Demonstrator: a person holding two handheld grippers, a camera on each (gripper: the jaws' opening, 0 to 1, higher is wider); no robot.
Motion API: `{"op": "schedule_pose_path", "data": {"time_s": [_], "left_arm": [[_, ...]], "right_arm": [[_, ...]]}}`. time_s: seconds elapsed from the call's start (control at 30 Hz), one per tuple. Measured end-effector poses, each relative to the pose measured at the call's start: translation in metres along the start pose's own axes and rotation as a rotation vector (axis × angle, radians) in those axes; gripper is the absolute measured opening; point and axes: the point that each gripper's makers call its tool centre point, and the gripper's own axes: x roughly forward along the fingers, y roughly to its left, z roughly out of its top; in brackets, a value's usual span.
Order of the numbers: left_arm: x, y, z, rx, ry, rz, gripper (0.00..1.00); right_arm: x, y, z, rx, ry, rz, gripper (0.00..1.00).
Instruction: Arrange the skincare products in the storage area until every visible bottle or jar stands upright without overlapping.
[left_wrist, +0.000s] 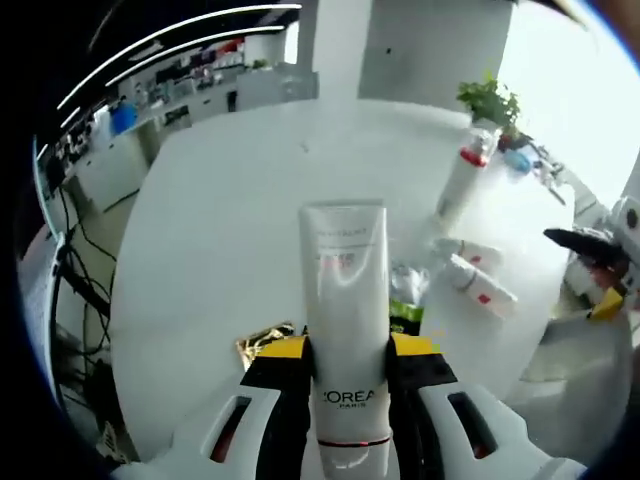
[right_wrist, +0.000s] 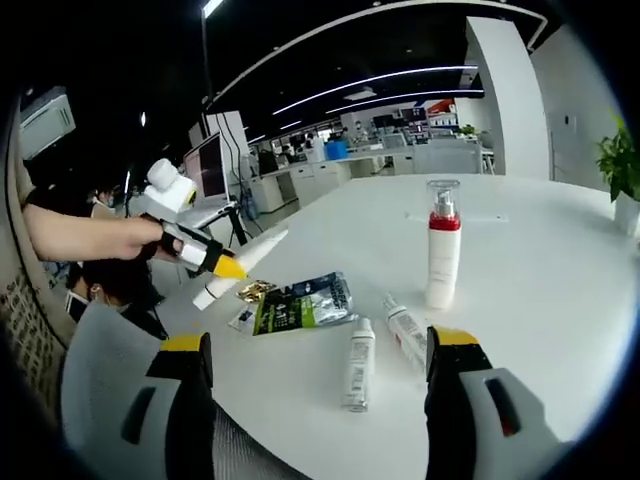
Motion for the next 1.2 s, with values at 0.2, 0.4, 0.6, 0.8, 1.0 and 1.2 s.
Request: {"op": "schedule_pose_path", "data": {"time_s": [0.2,0.4,0.6,0.8,1.0,1.2], "left_arm": [[-0.011,-0.037,0.027,0.060,-0.093,-0.053,0.25],[-0.023,-0.068,0.047,0.121,-0.171,-0.096,0.25],[-0.032,-0.098,0.059,0.176,-0.245,-0.169,0.26],[-0.038,-0.124,0.059,0.241,-0.278,-0.214,0.26],[-0.046,-0.146,0.060,0.301,-0.302,-0.248,0.26],[-0.048,-0.159,0.058,0.355,-0.303,-0.247,0.26]], "right_arm": [[0.006,0.009,0.020,-0.037,-0.040,0.019,0.88],[0.010,0.018,0.043,0.003,-0.101,0.054,0.87],[0.011,0.030,0.069,0.027,-0.152,0.103,0.88],[0.011,0.037,0.089,0.131,-0.210,0.152,0.83],[0.013,0.041,0.092,0.218,-0.220,0.186,0.67],[0.009,0.036,0.100,0.315,-0.257,0.187,0.47]]}}
